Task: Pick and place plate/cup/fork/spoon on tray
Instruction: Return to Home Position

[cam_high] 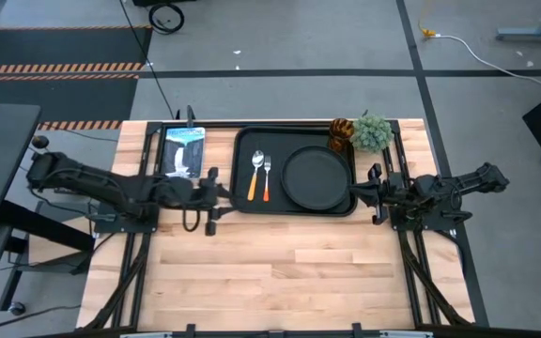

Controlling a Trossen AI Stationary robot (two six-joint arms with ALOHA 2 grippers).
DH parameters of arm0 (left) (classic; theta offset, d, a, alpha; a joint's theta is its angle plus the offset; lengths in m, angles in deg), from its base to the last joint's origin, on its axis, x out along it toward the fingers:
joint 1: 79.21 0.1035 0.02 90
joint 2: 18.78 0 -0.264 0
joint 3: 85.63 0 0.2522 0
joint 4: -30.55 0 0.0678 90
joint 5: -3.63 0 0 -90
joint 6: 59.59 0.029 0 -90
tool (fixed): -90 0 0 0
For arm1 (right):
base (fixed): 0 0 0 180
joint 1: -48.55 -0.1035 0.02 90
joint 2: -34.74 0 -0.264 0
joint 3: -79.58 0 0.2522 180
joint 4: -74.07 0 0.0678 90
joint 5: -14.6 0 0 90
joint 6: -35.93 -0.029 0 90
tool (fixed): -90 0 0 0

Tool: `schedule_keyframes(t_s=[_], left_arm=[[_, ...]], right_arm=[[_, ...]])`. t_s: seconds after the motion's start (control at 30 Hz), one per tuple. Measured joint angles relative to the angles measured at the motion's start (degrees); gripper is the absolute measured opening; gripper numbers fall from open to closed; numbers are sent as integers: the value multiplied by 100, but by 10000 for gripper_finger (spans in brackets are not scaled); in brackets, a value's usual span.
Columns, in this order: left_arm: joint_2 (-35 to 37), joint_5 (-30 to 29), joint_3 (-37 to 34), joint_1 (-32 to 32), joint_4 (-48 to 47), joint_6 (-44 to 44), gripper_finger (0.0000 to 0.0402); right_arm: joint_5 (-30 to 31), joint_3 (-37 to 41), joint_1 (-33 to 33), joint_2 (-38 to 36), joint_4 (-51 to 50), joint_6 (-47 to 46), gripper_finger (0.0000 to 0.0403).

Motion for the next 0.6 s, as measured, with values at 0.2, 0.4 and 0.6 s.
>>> schedule_keyframes(t_s=[0.2,0.4,0.6], left_arm=[[582,-1,-837,-201,1409,78,132],[1346,-1,-1569,-506,1836,-165,132],[1901,2,-1895,-672,2057,-558,132]], right_arm=[[-2,0,1,9,56,0,34],[-4,-2,0,14,73,0,32],[-4,-2,-1,14,178,0,32]])
